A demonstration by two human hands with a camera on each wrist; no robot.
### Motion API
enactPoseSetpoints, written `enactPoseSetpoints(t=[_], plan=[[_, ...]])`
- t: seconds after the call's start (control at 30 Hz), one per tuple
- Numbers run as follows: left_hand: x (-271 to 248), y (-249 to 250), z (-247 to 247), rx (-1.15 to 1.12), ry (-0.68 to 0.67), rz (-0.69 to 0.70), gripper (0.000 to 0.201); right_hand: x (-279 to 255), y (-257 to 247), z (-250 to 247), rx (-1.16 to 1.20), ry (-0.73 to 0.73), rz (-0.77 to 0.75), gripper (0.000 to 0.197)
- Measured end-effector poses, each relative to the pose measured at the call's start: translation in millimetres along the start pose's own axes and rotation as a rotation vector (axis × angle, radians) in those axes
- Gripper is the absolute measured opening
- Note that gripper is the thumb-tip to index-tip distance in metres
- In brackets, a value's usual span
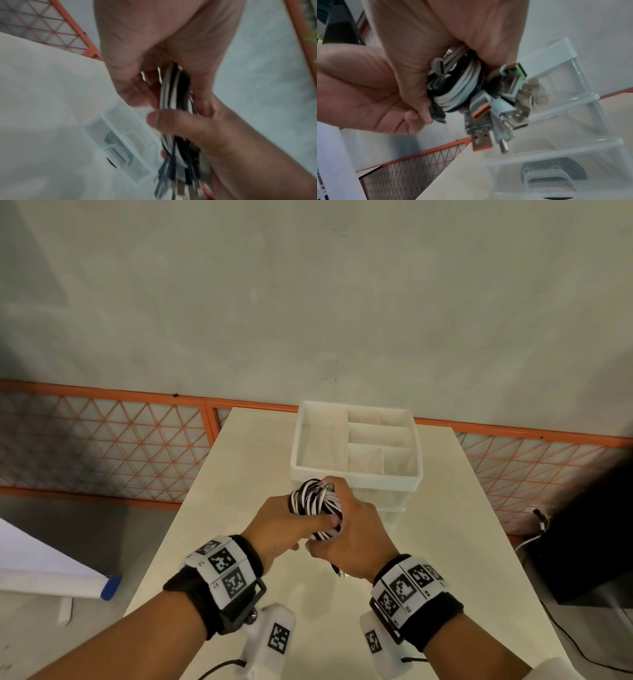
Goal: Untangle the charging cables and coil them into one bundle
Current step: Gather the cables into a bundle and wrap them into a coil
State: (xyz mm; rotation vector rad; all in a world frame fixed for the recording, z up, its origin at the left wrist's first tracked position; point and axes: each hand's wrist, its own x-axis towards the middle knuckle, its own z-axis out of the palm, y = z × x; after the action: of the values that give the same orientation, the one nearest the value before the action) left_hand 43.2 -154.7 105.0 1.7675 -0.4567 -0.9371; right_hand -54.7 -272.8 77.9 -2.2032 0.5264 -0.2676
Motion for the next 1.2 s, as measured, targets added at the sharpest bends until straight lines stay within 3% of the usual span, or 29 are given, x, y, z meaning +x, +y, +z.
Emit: enactPoseSetpoints(t=[0.07,0.1,0.2,0.37,0.47,0.57,0.7,0.83,1.0,1.2], plan=[[1,1,-8,0.003,-0.148,0.003,0.031,1,2,-4,0.032,-0.025,0.017,0.084],[1,1,-9,0.019,-0.149,0.026,0.029,1,2,-5,0.056,-0.045,0.023,0.084],[2,-3,0,0.081,0.039,0.118,0.016,1,-1,-7,0.105,-0.086,0.025,0.089],[6,-12,14,0.225,0.273,0.185,0.015,2,-4,2,-0.032,-0.058,0.025,0.128],[4,-9,22,0.288,0.39,0.167,0.009,2,-2,11,-0.138,0.015,0.026,0.11],[3,-3,26,0.281,0.411,0.113,0.007,-1,-4,13,-0.238,0.089,0.028,0.105],[7,1,26,0.266,0.381,0.044,0.005,-6,-8,10,-0.323,0.083,0.044,0.114],[10,-2,22,0.319,0.317,0.001,0.03,-6,1,8,-0.41,0.048,-0.009,0.093],[12,-9,21,0.45,0.225,0.016,0.028,-15,10,14,-0.436,-0.012,-0.047,0.106],[10,-17,18,0.3,-0.104,-0.034,0.019,-22,32,13,-0.362,-0.141,-0.051,0.102]])
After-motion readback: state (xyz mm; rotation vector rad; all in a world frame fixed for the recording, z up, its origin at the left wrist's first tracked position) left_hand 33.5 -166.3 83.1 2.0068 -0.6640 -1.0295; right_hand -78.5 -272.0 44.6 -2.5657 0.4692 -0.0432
